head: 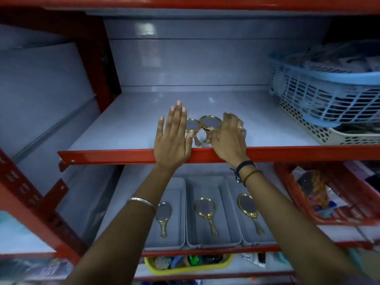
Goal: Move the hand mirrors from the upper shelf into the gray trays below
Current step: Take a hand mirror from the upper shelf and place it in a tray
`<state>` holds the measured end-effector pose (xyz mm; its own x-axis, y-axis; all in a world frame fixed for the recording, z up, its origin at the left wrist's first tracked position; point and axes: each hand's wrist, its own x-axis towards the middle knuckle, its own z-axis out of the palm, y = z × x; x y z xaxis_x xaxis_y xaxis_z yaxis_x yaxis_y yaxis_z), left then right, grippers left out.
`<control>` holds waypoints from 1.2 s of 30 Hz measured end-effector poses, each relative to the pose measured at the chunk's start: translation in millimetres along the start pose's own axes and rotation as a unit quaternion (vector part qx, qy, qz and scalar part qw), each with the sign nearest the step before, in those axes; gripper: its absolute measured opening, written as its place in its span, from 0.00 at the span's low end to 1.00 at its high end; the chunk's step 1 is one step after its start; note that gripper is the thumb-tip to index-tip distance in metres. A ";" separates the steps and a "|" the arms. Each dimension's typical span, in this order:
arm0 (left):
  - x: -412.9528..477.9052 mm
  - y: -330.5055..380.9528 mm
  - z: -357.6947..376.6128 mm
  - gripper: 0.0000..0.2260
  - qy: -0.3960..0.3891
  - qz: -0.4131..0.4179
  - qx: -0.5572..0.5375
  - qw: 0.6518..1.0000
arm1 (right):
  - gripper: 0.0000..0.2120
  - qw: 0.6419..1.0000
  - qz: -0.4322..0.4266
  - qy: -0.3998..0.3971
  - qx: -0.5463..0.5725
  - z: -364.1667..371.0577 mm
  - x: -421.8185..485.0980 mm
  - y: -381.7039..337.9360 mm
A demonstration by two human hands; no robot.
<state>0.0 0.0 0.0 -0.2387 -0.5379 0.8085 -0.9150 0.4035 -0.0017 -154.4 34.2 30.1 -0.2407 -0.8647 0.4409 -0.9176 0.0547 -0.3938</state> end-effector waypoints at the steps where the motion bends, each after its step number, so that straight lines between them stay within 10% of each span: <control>1: 1.3 0.4 -0.6 0.28 -0.004 -0.017 0.004 1.000 | 0.24 0.999 0.043 -0.014 0.006 0.3 6.1 0.1; 11: -1.7 1.5 2.7 0.28 0.001 -0.040 0.026 0.999 | 0.13 0.968 0.175 -0.174 -0.054 -2.3 40.3 -9.4; 17: -0.1 3.0 -2.3 0.28 -0.023 -0.052 0.015 0.998 | 0.08 0.916 0.223 -0.262 0.205 -18.4 58.3 9.1; 27: -1.2 5.1 -5.4 0.29 -0.053 -0.072 0.003 0.996 | 0.09 0.787 0.222 -0.179 0.547 -70.3 11.4 34.1; 36: -9.0 7.7 -2.2 0.28 -0.038 -0.068 -0.010 0.997 | 0.05 0.761 0.191 -0.265 0.560 -55.8 -117.9 114.5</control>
<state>-4.2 9.6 -6.0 -0.1382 -0.6423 0.7539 -0.9339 0.3380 0.1168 -248.8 170.3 -22.0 0.0123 -0.9888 -0.1487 0.1048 0.1492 -0.9832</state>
